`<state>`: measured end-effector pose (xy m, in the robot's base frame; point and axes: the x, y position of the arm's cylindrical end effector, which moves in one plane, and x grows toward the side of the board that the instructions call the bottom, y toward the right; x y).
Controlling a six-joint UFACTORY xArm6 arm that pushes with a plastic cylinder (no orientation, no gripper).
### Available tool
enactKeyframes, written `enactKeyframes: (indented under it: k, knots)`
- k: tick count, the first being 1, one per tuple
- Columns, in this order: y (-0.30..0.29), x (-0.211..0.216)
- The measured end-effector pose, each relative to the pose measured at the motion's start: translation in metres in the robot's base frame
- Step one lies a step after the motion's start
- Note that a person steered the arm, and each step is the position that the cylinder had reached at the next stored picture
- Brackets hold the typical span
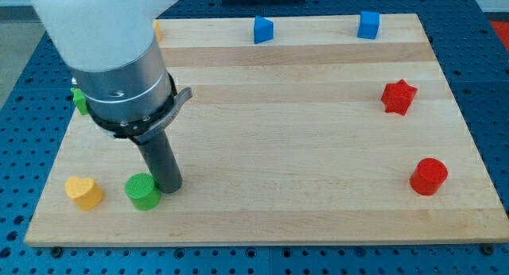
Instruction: Push the green star slightly downwards
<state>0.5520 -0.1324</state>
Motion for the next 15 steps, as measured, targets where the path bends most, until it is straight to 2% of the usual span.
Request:
enactKeyframes:
  k: [3, 4, 5, 6, 7, 9, 11, 12, 13, 15]
  knots:
    - [-0.041, -0.002]
    - [-0.020, -0.058]
    - [-0.018, -0.134]
    - [-0.037, -0.199]
    - [-0.069, -0.244]
    - [-0.102, -0.255]
    - [-0.172, -0.255]
    - [-0.172, -0.255]
    - [-0.172, -0.242]
    - [-0.171, -0.173]
